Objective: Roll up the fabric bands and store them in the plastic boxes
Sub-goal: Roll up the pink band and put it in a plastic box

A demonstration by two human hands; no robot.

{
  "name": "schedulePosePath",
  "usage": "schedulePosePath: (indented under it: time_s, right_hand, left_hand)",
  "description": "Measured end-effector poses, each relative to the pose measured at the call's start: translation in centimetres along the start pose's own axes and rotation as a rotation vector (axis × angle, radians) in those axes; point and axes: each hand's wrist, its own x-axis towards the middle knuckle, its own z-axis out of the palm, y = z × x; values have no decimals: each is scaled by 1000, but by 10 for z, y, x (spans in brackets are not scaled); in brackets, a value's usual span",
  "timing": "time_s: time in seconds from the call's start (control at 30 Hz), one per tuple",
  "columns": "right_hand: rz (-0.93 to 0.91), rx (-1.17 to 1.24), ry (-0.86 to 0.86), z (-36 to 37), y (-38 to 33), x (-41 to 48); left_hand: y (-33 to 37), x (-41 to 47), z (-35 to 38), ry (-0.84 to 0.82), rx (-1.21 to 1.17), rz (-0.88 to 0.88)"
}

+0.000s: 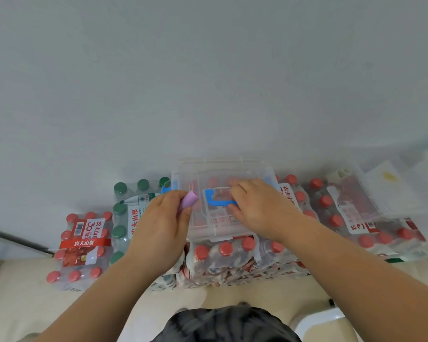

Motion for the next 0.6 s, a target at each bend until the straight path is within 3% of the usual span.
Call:
schedulePosePath:
  time_s: [0.37, 0.6]
  right_hand:
    - [53, 168, 235, 4, 18, 2]
    - [57, 300, 227, -1, 27, -1]
  left_hand:
    - [7, -8, 6, -17, 44, -100]
    - [12, -3, -2, 31, 56, -98]
